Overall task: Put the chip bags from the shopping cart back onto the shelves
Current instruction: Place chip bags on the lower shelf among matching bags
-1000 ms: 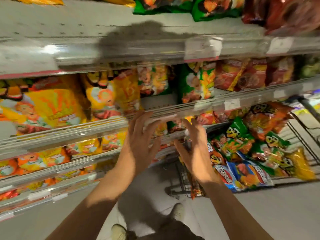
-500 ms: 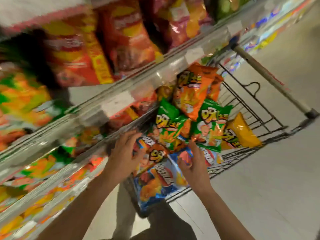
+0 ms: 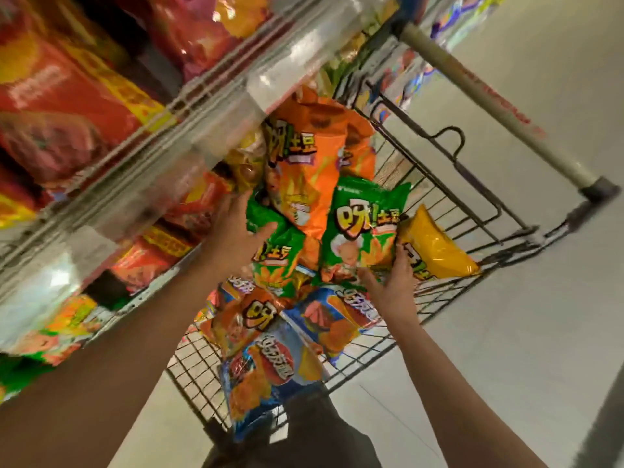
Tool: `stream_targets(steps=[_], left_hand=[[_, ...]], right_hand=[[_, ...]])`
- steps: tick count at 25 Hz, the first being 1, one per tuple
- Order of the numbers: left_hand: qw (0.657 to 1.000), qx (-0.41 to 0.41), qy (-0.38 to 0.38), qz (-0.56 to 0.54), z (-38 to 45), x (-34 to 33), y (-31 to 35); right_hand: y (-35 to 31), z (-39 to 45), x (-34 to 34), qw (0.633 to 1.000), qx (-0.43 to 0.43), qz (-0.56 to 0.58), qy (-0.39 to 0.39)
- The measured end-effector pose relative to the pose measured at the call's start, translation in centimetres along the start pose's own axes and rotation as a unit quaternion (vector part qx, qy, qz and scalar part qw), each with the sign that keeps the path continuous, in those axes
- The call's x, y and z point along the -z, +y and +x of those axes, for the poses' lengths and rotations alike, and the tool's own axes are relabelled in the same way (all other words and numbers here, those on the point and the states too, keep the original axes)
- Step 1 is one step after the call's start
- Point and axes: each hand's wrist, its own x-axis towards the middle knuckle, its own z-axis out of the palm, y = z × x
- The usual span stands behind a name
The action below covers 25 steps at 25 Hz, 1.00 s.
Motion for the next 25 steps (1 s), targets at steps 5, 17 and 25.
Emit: stream_targets(steps=[5,17,25], left_hand=[[0.989,0.026,0.014,-0.141,6.8,-1.2,3.3],[0.977,0.048,-0.064,-0.196,5.8,-0.7,4.2],[0.947,-0.010,-0.107,-0.304,-3.8,0.3,5.5]], right_hand=[[1.1,2.8,-1.1,0.982,-0.096,0.160,-0.005],[0.3,3.8,-1.8,0.889,-0.132,0.390,-0.201],[-0.5,-1.7,3.1,0.919,-0.039,0.365,-0.142]])
